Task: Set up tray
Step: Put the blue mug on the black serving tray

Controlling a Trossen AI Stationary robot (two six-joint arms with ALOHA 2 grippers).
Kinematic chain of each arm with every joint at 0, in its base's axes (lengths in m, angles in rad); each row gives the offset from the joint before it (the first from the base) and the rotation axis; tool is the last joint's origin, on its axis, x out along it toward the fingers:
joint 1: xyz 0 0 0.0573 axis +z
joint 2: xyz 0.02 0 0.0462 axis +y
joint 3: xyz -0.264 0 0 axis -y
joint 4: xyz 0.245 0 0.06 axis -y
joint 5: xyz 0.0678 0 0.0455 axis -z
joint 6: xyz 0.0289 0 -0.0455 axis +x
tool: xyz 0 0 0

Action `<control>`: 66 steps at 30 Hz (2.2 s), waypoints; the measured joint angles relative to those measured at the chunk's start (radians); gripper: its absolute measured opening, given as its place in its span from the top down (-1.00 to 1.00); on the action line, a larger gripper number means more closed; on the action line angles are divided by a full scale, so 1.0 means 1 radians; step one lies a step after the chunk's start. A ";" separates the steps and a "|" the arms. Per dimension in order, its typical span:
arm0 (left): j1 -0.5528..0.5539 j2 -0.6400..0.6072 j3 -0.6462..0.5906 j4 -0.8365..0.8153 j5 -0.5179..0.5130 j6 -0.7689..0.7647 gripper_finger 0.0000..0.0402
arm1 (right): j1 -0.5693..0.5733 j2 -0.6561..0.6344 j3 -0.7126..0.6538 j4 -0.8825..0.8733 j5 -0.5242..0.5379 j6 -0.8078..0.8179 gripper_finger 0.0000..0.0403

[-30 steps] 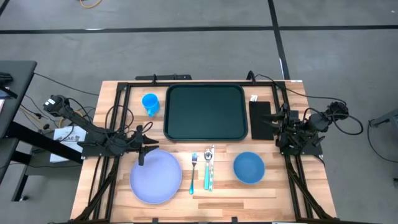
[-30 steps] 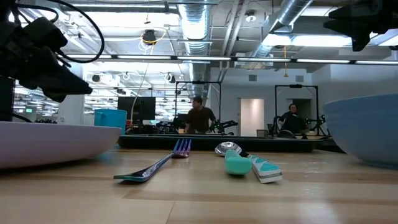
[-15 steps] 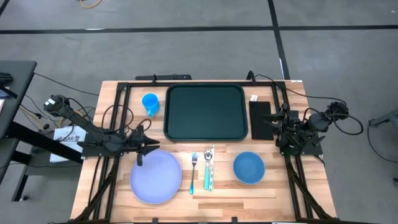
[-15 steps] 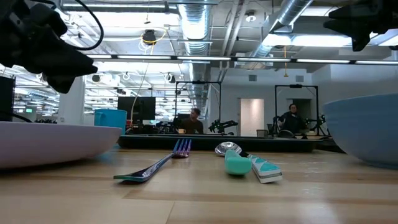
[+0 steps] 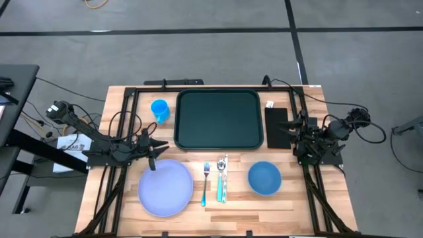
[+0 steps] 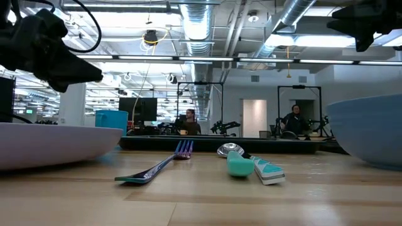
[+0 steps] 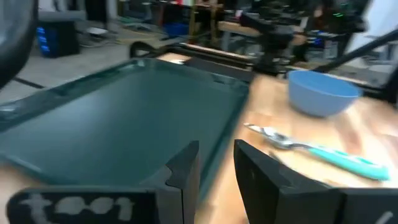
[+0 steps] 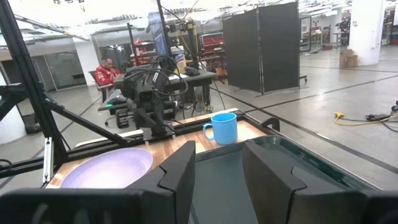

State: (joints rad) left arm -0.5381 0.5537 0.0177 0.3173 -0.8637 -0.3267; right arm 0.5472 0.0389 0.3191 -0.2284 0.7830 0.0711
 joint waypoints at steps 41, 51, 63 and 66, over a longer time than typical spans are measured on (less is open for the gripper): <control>0.069 0.027 0.523 -1.225 0.125 -0.729 0.57 | 0.000 0.165 0.000 0.039 -0.178 0.080 0.39; 0.327 0.117 0.556 -1.212 0.344 -0.687 0.57 | 0.000 0.258 0.000 0.250 -0.065 -0.123 0.39; 0.616 0.349 0.757 -1.206 0.531 -0.457 0.57 | 0.000 0.427 0.000 0.648 -0.069 -0.316 0.39; 0.710 0.408 0.824 -1.277 0.575 -0.505 0.57 | 0.000 0.488 0.000 0.724 -0.070 -0.366 0.39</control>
State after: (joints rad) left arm 0.1715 0.9615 0.8418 -0.9597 -0.2889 -0.8319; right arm 0.5468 0.5264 0.3187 0.4954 0.7128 -0.2950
